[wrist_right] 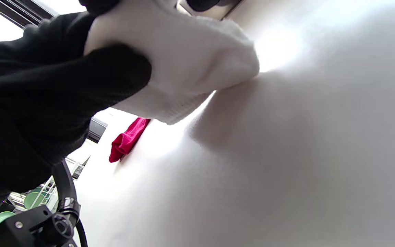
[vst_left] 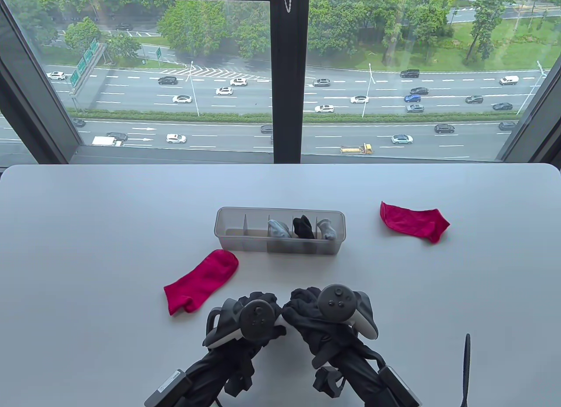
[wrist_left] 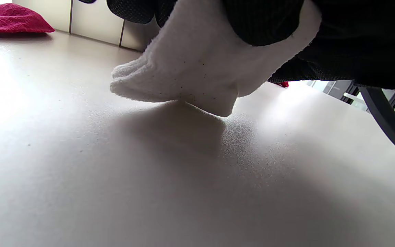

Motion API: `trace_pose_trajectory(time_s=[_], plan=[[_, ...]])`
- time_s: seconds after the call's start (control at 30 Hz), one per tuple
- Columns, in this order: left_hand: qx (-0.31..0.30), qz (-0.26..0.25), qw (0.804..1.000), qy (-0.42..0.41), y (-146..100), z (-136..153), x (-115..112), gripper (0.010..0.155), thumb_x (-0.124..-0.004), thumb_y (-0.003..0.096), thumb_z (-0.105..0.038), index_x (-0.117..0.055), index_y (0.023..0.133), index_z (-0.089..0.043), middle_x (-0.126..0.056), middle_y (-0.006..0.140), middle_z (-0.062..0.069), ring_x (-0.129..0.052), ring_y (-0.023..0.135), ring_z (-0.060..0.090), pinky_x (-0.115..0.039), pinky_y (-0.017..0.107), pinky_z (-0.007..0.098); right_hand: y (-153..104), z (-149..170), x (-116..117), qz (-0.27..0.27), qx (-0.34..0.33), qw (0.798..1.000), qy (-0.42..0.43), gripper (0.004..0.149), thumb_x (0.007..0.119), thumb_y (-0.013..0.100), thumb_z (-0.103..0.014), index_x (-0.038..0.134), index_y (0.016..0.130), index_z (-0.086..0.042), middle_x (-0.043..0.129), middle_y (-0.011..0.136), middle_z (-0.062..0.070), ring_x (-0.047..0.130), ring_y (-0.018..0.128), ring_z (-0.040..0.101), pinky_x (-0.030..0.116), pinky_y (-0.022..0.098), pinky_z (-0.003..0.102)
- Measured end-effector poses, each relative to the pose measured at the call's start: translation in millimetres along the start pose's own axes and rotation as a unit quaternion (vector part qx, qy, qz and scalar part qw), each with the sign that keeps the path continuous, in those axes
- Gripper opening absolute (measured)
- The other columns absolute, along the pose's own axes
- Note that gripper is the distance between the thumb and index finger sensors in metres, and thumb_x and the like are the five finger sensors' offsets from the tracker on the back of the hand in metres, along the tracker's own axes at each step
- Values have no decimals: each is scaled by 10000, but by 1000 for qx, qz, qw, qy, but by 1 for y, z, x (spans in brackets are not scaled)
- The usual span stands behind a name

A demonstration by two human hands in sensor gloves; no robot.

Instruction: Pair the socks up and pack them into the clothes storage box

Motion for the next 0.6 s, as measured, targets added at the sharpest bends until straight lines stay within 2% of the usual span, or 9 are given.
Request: trace_pose_trajectory(time_s=[0.07, 0.13, 0.2, 0.27, 0.33, 0.37, 0.4, 0.5, 0.6], plan=[[-1, 15, 1000, -17, 1, 4, -1, 497, -665, 555, -381, -672, 891, -15, -572, 1103, 222, -543, 1040, 512, -477, 748, 695, -1, -7, 0, -6, -21, 999, -35, 655, 623, 590, -477, 345, 1121, -213, 334, 1177, 211, 175, 1049, 507, 146, 684, 709], [6, 41, 999, -31, 1, 10, -3, 502, -641, 560, -396, -657, 879, -9, -555, 1100, 233, -532, 1037, 518, -472, 748, 695, -2, -14, -3, 31, -32, 998, -39, 580, 668, 599, -426, 426, 1096, -247, 634, 1080, 55, 496, 1074, 399, 283, 733, 698], [3, 33, 998, -51, 0, 13, -2, 519, -648, 545, -432, -643, 873, -29, -533, 1104, 238, -521, 1035, 522, -472, 745, 695, -2, -18, -6, 69, -39, 996, -27, 508, 700, 585, -378, 537, 1044, -235, 760, 966, 58, 667, 1001, 323, 351, 741, 685], [10, 19, 999, -47, 0, 14, 1, 581, -671, 532, -445, -570, 934, -39, -448, 1131, 252, -450, 1052, 538, -444, 749, 702, -3, -18, -8, 79, -40, 996, -32, 501, 691, 588, -381, 539, 1037, -218, 788, 917, 39, 721, 962, 282, 381, 748, 674], [17, -5, 999, -31, -3, 10, 7, 749, -689, 534, -453, -314, 1069, -88, -239, 1166, 256, -311, 1078, 538, -376, 761, 712, -5, -16, -11, 101, -31, 994, -36, 510, 691, 589, -387, 541, 1029, -176, 820, 865, 47, 764, 919, 267, 412, 749, 670], [15, -30, 999, -24, -4, 7, 10, 778, -702, 538, -437, -258, 1098, -127, -228, 1168, 250, -301, 1080, 534, -366, 762, 714, -5, -15, -13, 108, -28, 993, -30, 519, 686, 592, -393, 531, 1029, -160, 825, 855, 47, 777, 905, 265, 425, 745, 670], [7, -54, 998, -16, -6, 2, 13, 751, -704, 546, -411, -295, 1106, -123, -266, 1171, 237, -332, 1083, 523, -375, 764, 711, -6, -13, -15, 116, -23, 993, -16, 523, 686, 593, -395, 525, 1028, -154, 828, 851, 46, 784, 899, 265, 430, 745, 668], [-18, -72, 997, 3, -8, -11, 14, 670, -661, 571, -335, -360, 1102, -57, -410, 1146, 256, -482, 1050, 518, -435, 759, 695, -7, -11, -19, 122, -17, 992, 39, 525, 697, 590, -389, 516, 1016, -141, 834, 851, 52, 787, 900, 272, 426, 749, 665], [-10, -51, 999, 7, -5, -10, 12, 727, -708, 544, -413, -349, 1071, -63, -488, 1072, 237, -582, 960, 470, -455, 754, 689, -8, -9, -17, 116, -21, 991, 70, 525, 701, 590, -391, 527, 1004, -121, 852, 839, 53, 804, 893, 270, 439, 741, 667]])
Point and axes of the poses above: the tracker on the back of each hand, its own z axis roughly to the little-finger side, its own y axis roughly from the wrist to the fingertips, x = y × z, the point moved 4 cm from there along y, roughly from the wrist to the fingertips
